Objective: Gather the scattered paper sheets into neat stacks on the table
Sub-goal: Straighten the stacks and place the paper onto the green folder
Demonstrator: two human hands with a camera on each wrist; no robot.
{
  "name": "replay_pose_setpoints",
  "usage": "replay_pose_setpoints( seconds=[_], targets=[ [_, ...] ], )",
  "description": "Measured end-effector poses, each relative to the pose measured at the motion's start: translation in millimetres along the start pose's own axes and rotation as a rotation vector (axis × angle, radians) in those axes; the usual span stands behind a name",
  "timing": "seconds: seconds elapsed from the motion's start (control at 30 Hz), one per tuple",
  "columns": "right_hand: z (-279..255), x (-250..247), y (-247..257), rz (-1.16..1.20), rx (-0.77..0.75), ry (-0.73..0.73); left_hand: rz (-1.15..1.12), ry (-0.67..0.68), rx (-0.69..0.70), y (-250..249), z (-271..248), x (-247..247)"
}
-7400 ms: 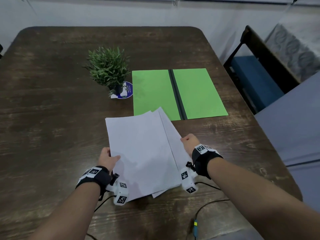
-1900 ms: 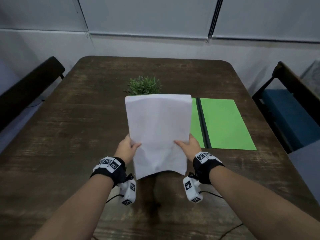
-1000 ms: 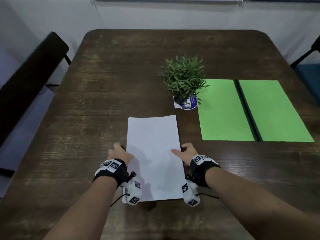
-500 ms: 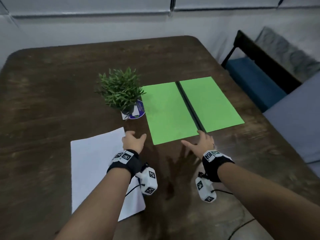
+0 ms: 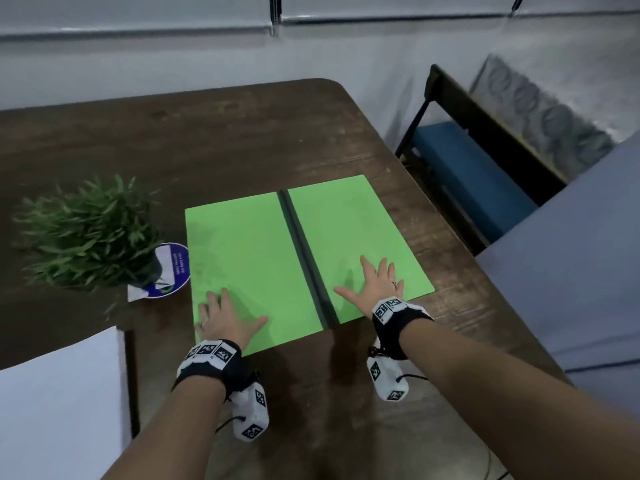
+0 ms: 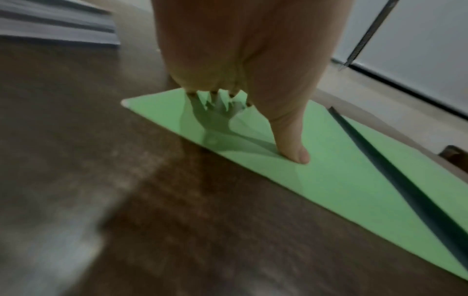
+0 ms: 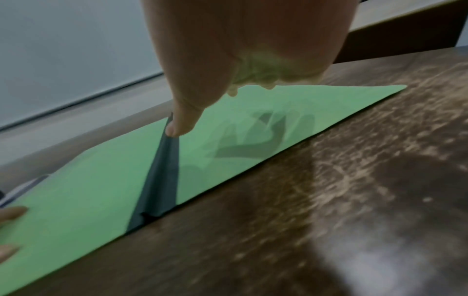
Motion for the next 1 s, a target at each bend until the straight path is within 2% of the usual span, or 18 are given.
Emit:
replay_pose_setpoints(
  seconds=[0.17,0.37,0.53,1.0],
  targets=[
    [16.3,8.3,-30.2,-0.107,-0.008,0.176,0.111,0.003,0.009,9.0,-5.3,13.8],
    [-7.3,28.0,-50.7,-0.145,-0.037,0.204,0.141,0.027,-0.015,17.5,-37.8,20.4],
    [-62.9,49.8,-61.9,-0.158,-0.008,0.242,0.147,0.022,-0.012,38.2,-87.9,34.1],
    [-234.5,116.7,-105.7,-0.165,0.025,0.274,0.148,0.073,0.034,136.2,-251.8,74.4]
  ],
)
Point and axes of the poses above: each hand's wrist, its own z-axis towards the middle knuckle, its own x-axis out of the palm, y = z × x, the point moved 1 cm from there along z, towards the middle knuckle, and after that the axes turned 6 degrees about -x, right-handed, at the moved point
